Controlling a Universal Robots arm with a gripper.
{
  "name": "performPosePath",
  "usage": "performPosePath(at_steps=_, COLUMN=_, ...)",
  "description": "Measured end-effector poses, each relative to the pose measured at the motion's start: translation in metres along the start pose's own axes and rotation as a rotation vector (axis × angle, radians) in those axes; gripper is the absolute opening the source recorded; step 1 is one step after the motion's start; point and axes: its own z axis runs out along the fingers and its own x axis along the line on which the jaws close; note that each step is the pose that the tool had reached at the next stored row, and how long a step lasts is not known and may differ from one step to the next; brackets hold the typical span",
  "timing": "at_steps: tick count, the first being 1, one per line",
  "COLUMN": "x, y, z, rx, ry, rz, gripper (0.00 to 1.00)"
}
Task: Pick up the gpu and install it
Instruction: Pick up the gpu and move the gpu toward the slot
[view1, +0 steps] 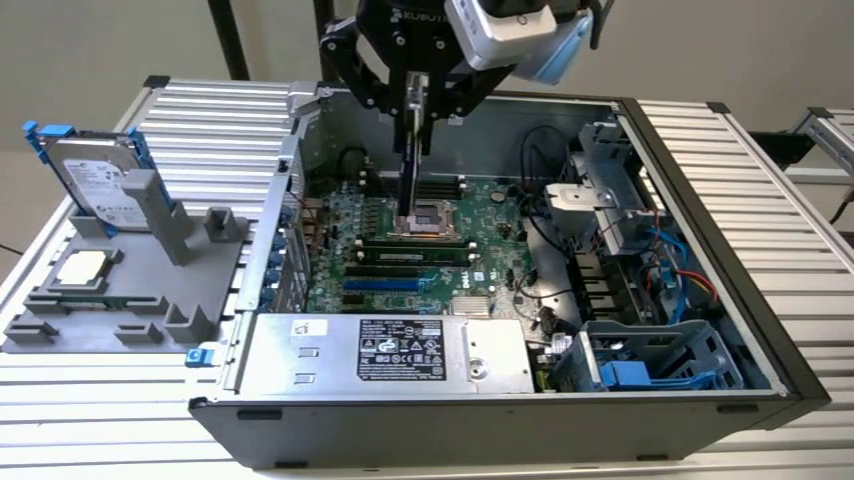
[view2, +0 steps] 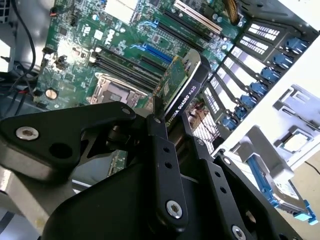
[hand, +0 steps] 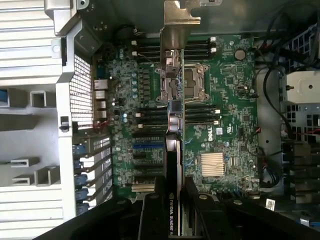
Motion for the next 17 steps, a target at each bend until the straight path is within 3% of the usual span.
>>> performPosePath(at_steps=8, x=-0.0157, y=0.001, z=-0.0001, rx=0.0002, ry=0.0028, rz=0.0, gripper=0.0)
performPosePath(at_steps=17, x=-0.0211, y=0.0014, z=-0.0001, rx=0.0002, ry=0.0027, rz=0.0, gripper=0.0)
